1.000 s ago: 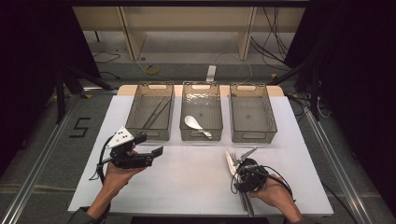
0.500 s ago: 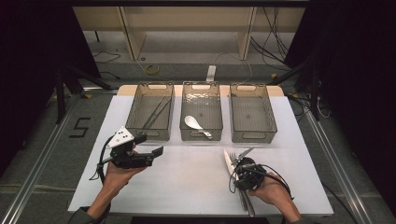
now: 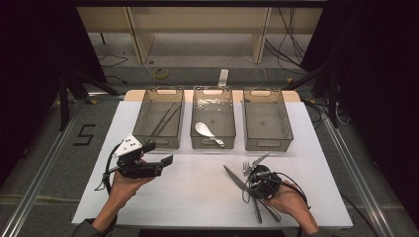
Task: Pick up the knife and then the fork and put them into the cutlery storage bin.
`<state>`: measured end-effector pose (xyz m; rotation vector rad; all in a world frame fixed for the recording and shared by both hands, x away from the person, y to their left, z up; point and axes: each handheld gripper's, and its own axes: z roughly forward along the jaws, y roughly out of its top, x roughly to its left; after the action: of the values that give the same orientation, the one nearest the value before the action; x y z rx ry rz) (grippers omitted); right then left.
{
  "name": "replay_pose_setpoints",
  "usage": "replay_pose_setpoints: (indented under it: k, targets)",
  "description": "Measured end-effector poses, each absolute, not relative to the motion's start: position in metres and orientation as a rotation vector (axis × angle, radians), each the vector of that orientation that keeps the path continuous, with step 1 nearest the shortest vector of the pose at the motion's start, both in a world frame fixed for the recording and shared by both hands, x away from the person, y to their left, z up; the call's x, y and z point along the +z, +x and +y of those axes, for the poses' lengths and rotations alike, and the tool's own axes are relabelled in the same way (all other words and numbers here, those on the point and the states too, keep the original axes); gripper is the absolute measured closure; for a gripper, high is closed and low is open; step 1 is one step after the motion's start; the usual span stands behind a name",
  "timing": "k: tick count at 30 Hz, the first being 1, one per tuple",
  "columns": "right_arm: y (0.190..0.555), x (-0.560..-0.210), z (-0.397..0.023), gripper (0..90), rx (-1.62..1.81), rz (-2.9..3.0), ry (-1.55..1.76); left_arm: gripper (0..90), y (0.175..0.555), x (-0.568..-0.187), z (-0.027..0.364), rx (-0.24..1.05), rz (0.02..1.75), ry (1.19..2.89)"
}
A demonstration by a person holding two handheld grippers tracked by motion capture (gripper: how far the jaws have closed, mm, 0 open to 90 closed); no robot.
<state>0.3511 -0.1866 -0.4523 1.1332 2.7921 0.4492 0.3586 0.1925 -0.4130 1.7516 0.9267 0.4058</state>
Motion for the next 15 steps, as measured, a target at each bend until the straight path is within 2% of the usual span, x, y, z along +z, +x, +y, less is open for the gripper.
replay_pose_setpoints:
  k: [15]
  targets:
    - [0.3442,-0.4509,-0.1758,81.1,0.349,2.795,1.011,15.5,0.3589,-0.413,0.1919,0.405,0.924,1.753]
